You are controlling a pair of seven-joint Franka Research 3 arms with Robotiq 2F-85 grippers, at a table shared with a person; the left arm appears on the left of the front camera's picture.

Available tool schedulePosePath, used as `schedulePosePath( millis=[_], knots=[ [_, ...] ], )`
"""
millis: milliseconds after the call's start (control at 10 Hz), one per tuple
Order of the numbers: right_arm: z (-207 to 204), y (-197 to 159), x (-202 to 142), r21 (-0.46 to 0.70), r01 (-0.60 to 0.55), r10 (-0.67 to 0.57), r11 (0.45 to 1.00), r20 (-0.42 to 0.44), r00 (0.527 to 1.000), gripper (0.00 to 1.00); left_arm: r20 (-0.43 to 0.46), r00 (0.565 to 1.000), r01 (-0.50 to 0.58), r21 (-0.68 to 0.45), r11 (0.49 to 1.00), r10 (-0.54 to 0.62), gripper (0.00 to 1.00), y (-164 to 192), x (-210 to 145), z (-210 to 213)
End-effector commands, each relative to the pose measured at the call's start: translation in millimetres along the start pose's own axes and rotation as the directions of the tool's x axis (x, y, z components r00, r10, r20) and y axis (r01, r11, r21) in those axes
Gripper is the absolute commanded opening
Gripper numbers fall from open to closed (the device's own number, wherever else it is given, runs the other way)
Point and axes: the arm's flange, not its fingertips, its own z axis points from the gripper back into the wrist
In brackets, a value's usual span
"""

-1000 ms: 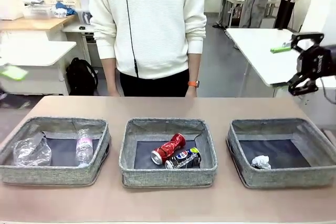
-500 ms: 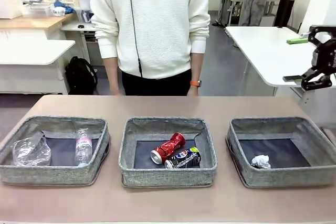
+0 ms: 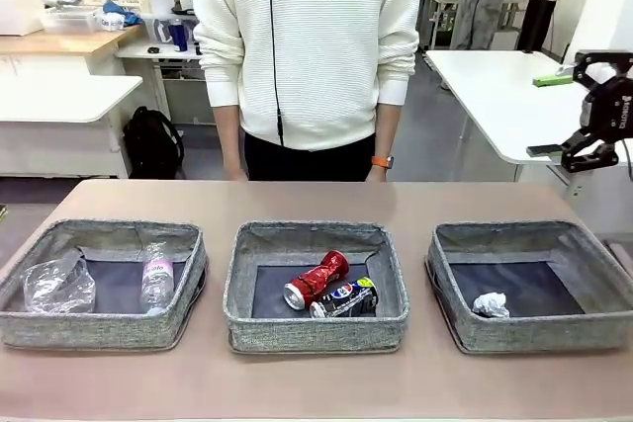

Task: Sort the waste into the appropriate baskets.
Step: Place the picked waste into the Fabric basket indicated by the person.

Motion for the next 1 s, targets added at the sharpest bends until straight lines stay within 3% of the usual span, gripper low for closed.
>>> schedulePosePath(
  millis=[0, 900],
  knots=[
    [-0.5, 1.0, 0.9, 0.0, -0.002, 0.002, 1.0, 0.007, 1.0, 1.0, 0.002, 1.0, 0.025, -0.023, 0.999, -0.025, 1.0, -0.4, -1.3, 2.3],
    [-0.5, 1.0, 0.9, 0.0, -0.002, 0.002, 1.0, 0.007, 1.0, 1.0, 0.002, 1.0, 0.025, -0.023, 0.999, -0.025, 1.0, -0.4, -1.3, 2.3]
  ],
)
